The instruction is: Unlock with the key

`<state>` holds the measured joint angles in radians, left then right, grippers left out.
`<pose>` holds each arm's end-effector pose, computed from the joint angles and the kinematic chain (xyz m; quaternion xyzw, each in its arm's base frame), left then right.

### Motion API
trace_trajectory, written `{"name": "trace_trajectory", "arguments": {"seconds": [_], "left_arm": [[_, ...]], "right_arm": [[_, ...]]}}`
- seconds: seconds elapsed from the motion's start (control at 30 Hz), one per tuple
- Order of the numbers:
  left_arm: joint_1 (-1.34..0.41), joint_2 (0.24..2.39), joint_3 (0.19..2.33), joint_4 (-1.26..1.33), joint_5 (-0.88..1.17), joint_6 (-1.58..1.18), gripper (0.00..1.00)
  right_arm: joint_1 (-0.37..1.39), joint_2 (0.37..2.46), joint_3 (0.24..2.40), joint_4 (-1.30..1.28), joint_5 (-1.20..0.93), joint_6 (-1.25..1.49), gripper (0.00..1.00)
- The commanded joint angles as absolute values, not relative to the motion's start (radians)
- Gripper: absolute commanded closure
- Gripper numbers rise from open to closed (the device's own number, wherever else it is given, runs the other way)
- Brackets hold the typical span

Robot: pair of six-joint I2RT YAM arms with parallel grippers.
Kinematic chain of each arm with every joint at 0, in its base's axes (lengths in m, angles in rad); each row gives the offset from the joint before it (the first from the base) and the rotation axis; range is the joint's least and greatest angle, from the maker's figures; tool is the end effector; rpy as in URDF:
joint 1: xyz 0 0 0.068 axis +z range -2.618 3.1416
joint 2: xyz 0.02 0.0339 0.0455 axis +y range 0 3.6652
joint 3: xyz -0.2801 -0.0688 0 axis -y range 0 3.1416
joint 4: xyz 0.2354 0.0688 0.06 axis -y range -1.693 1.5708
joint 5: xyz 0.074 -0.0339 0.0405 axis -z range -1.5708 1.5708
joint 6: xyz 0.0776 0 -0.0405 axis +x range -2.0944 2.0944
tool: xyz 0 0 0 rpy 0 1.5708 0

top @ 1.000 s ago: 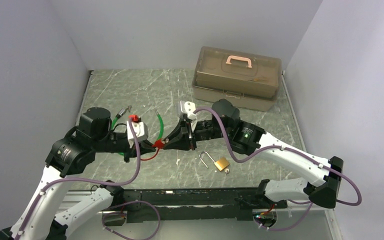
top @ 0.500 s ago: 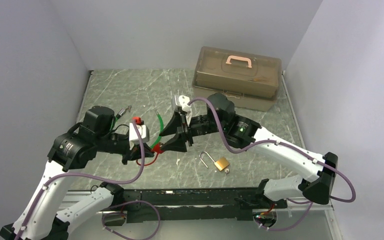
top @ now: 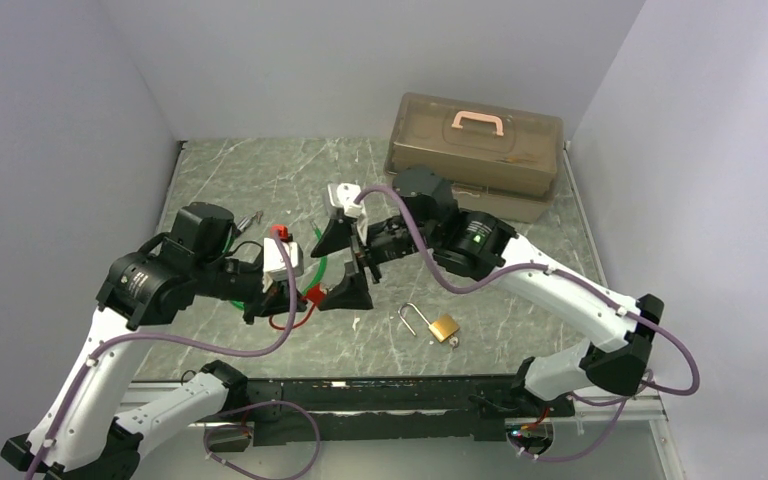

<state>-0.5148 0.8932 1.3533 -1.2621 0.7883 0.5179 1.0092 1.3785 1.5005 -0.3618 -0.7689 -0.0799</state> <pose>0.0758 -0.1061 0.3975 0.5478 0.6733 -0.3555 0.3468 0.1241 0.2986 0.4458 -0.5758 0.5038 0.5202 0.3795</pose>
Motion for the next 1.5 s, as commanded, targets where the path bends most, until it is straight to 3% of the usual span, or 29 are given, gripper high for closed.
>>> {"name": "trace_trajectory", "arguments": {"seconds": [0.0, 0.07, 0.13, 0.33, 0.5, 0.63, 0.8, 1.0, 1.23, 1.47], "left_arm": [[-0.518, 0.905, 1.402, -1.259, 0.785, 0.495, 1.0], [-0.518, 0.907, 1.402, -1.261, 0.776, 0.494, 1.0], [-0.518, 0.907, 1.397, -1.262, 0.766, 0.494, 1.0], [-0.518, 0.907, 1.388, -1.26, 0.725, 0.486, 1.0], [-0.518, 0.91, 1.387, -1.258, 0.704, 0.482, 1.0], [-0.518, 0.911, 1.387, -1.266, 0.693, 0.489, 1.0], [-0.523, 0.911, 1.383, -1.271, 0.702, 0.5, 1.0], [-0.537, 0.923, 1.357, -1.26, 0.725, 0.513, 1.0], [-0.548, 0.881, 1.306, -1.291, 0.677, 0.542, 1.0], [-0.534, 0.83, 1.306, -1.289, 0.713, 0.534, 1.0]], "right_arm": [[1.031, 1.431, 1.589, -0.497, -0.734, -0.158, 0.0], [1.04, 1.457, 1.621, -0.527, -0.696, -0.165, 0.0], [1.047, 1.482, 1.657, -0.564, -0.667, -0.176, 0.07], [1.06, 1.557, 1.76, -0.708, -0.635, -0.21, 0.41], [1.071, 1.585, 1.797, -0.781, -0.611, -0.248, 0.84], [1.085, 1.623, 1.852, -0.866, -0.568, -0.286, 1.0], [1.087, 1.591, 1.782, -0.735, -0.611, -0.262, 1.0], [1.064, 1.514, 1.581, -0.393, -0.663, -0.12, 1.0], [0.885, 1.302, 1.297, -0.107, -0.785, 0.071, 1.0], [0.875, 1.288, 1.197, -0.044, -0.843, 0.12, 1.0]]}}
